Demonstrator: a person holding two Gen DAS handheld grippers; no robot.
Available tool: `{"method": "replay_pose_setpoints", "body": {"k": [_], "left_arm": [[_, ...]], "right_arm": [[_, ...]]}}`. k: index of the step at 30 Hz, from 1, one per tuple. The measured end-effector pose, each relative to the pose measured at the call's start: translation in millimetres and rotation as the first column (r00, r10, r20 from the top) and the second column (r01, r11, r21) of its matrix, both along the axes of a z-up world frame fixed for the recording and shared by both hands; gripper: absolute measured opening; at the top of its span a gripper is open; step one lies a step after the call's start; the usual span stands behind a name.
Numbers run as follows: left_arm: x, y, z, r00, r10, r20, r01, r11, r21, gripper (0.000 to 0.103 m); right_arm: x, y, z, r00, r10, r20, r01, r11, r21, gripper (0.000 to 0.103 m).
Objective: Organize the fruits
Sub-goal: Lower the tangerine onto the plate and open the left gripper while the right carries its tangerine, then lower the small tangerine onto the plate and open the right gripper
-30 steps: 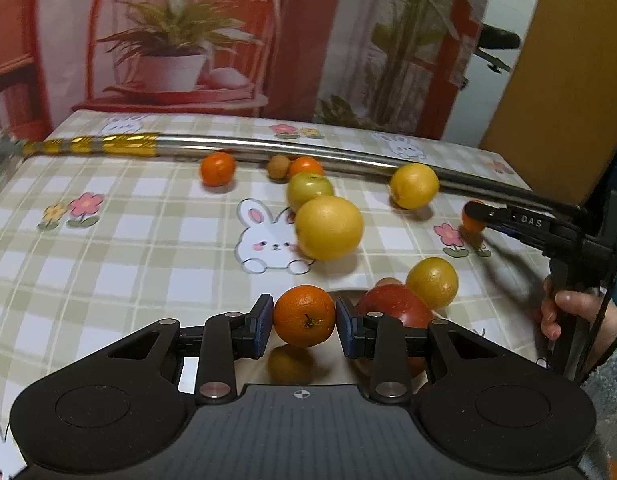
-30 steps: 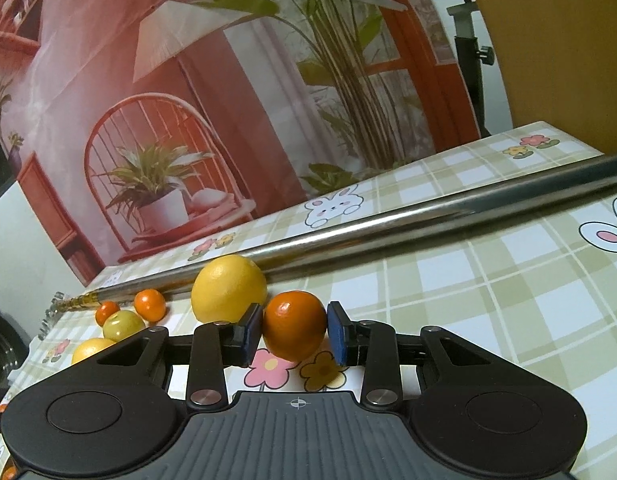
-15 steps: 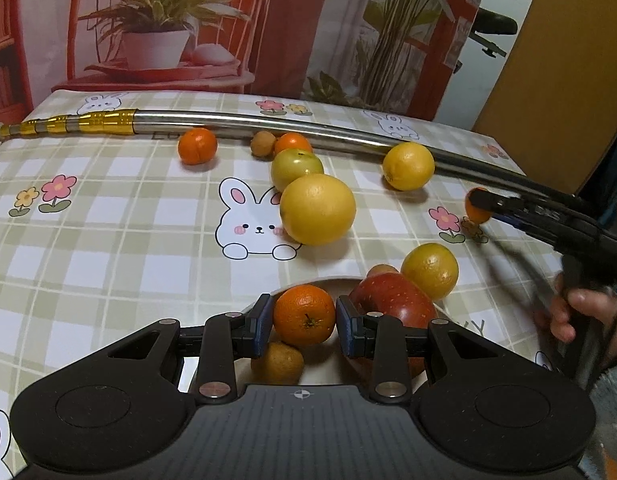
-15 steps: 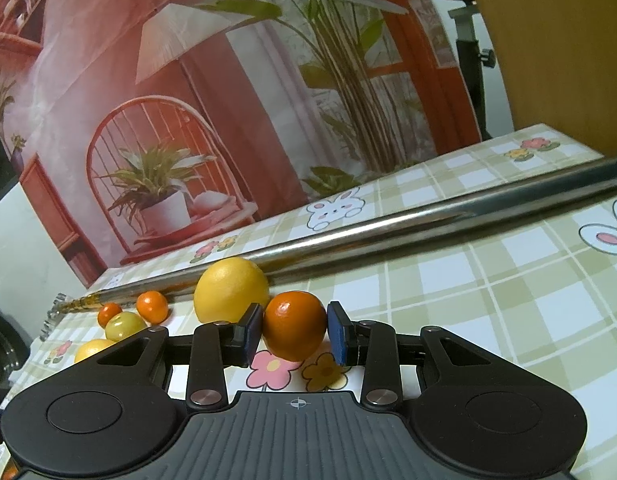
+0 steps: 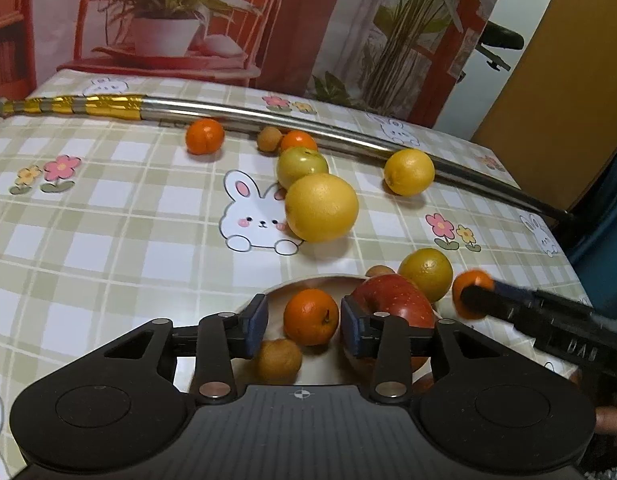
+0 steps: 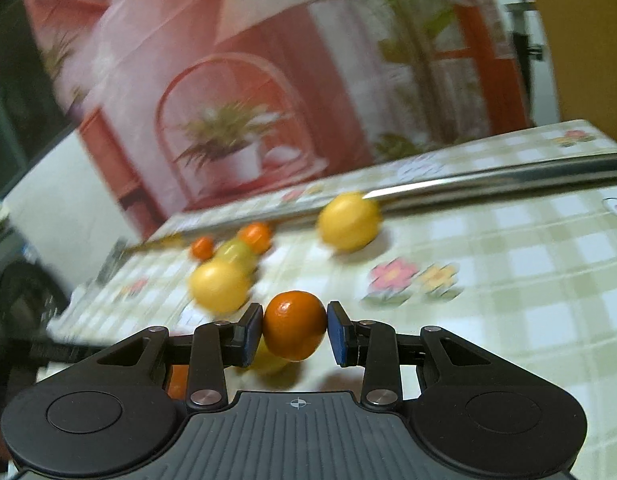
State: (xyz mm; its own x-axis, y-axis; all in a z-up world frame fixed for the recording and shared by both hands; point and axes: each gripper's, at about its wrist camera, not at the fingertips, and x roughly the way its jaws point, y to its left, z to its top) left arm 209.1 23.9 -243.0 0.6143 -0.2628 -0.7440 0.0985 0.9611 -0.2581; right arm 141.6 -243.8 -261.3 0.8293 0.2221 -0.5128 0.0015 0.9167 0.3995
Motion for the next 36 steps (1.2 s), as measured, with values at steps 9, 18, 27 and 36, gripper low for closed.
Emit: {"method": "replay_pose_setpoints", "body": {"k": [9,18,27,36], "left_arm": [[-32.7,24.9,22.9,0.993,0.095,0.067,-0.093,0.995,-0.029,0.051],[-57.1,36.4,30.0,0.984,0.149,0.100,-0.151,0.988,0.018,0.051],[-68.6,39.7,27.1,0.984,0.155,0.089,-0.156,0.988,0.003,0.051],[-80.0,47.6,23.6,0.979,0.191,0.074,-0.191,0.982,-0.008,0.051]], "right_arm": [[-13.8,38.3,4.3,0.997,0.069,-0.036,-0.070,0.997,-0.012,0.032],[-16.8,49.3,4.3,0.996,0.075,-0.056,-0.077,0.996,-0.033,0.032],[-13.8,60.3,4.9,0.992,0.076,-0.096,-0.085,0.991,-0.100,0.032],[-18.2,69.4,13.1,0.993,0.063,-0.102,-0.077,0.986,-0.147,0.034]]}}
